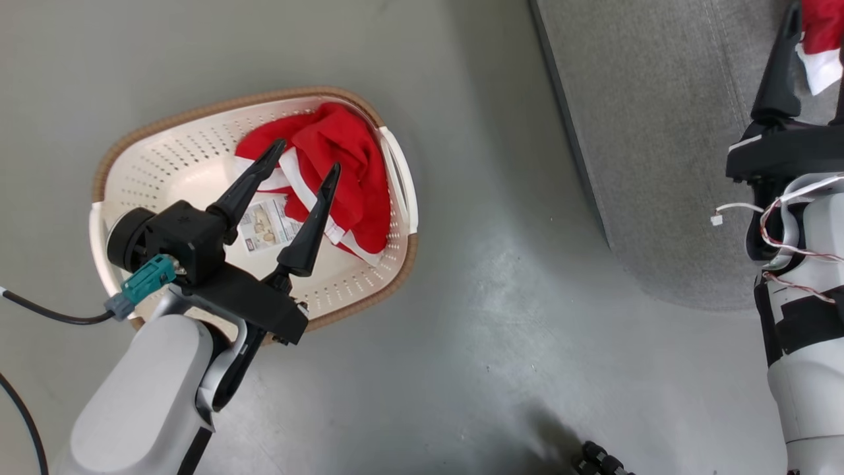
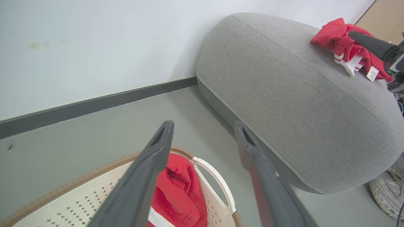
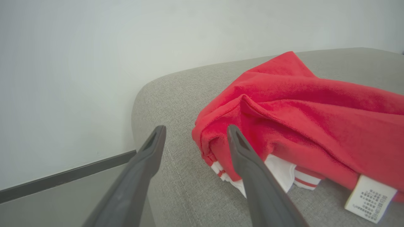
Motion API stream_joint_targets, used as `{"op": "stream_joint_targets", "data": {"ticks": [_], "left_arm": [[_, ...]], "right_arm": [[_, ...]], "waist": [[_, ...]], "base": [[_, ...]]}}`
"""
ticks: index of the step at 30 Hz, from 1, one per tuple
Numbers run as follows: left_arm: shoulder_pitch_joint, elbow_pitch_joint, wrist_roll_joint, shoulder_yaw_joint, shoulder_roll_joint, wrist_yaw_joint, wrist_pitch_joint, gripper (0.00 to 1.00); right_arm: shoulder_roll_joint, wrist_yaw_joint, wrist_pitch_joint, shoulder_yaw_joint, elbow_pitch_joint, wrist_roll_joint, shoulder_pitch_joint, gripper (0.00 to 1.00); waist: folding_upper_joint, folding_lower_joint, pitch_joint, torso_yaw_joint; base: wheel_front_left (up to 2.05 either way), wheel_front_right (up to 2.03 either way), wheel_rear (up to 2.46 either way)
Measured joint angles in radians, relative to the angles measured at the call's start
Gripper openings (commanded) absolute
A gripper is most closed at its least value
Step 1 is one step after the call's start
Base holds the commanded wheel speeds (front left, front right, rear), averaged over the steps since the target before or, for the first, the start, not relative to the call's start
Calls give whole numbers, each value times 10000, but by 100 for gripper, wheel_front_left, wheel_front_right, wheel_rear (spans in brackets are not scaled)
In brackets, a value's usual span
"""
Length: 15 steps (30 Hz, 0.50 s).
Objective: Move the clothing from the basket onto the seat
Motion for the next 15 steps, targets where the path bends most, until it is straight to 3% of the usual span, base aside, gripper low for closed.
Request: {"op": "stream_joint_targets", "data": {"ticks": [15], "left_arm": [[-43,1124,-197,211,-619,21,-673,100]], "right_arm": [[63,610,-12,821,-267,-485,442,100]], "waist": [[0,-1,-1092,750]], "base": [[0,0,0]]}}
